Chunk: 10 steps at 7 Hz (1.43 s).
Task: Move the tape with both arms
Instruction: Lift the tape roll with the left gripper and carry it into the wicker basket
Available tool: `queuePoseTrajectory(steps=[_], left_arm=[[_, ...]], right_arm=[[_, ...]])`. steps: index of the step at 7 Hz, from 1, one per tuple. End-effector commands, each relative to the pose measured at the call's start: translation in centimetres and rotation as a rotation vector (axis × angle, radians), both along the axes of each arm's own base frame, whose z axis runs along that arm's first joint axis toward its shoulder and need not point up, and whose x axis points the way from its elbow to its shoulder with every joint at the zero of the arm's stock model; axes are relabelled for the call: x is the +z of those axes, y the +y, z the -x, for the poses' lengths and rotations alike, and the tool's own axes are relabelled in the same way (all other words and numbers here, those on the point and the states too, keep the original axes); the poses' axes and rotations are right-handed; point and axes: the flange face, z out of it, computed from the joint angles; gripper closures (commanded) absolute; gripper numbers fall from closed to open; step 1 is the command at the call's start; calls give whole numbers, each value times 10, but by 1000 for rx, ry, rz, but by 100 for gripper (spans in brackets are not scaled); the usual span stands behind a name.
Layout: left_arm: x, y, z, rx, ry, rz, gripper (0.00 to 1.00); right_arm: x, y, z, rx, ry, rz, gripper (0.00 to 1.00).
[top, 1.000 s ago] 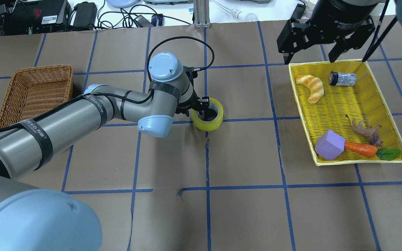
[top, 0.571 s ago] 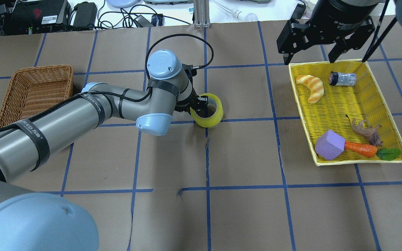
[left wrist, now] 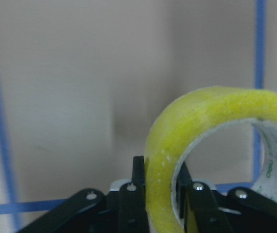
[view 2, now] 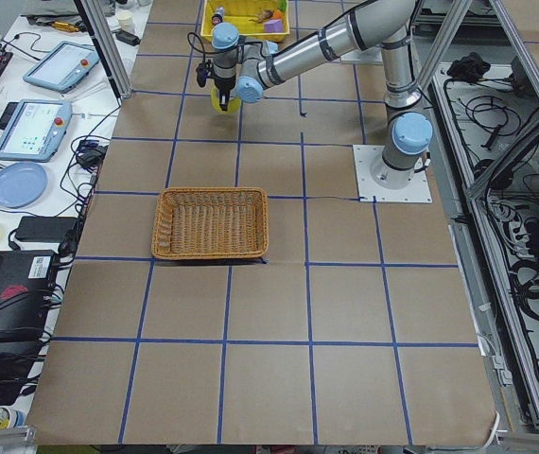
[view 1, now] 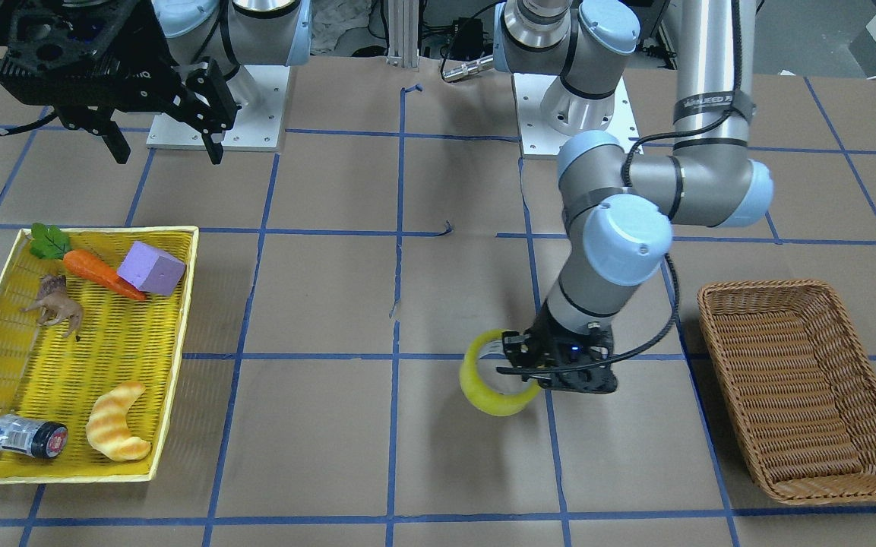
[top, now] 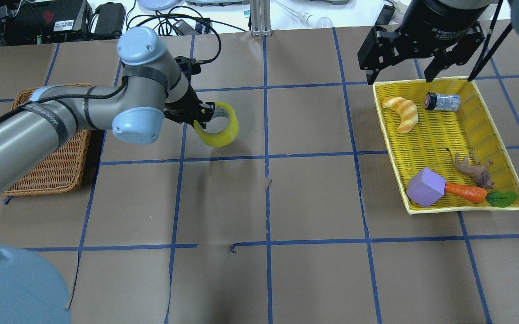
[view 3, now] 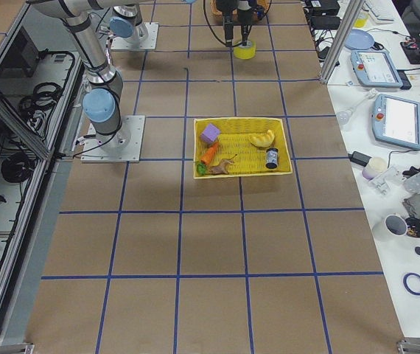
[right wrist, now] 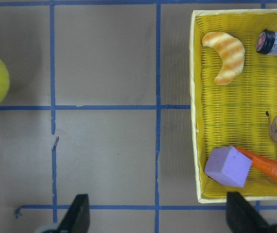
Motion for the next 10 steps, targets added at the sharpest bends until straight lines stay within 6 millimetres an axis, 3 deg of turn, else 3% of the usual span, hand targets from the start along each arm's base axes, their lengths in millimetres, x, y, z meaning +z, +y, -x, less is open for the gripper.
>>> queuePoseTrajectory(steps=[1,4,6,7,9,10], left_arm=[[24,-2,-105,-39,-82,-2,100],[36,20,-296,-115,-123,1,100],[23,43,-385,-174,-131,-8,100],[14,50,-412,-161,-128,-8,100],[-13,46,-422,-149,-138,4,100],[-26,42,-426,-143,-141,8,86]], right_arm=[[0,0,-1,1,0,0,0],[0,0,-1,2,0,0,0],[0,0,-2,4,0,1,0],[0,0,-2,4,-2,3,0],[0,1,-3,6,-2,3,0],[0,0,-3,7,-2,4,0]])
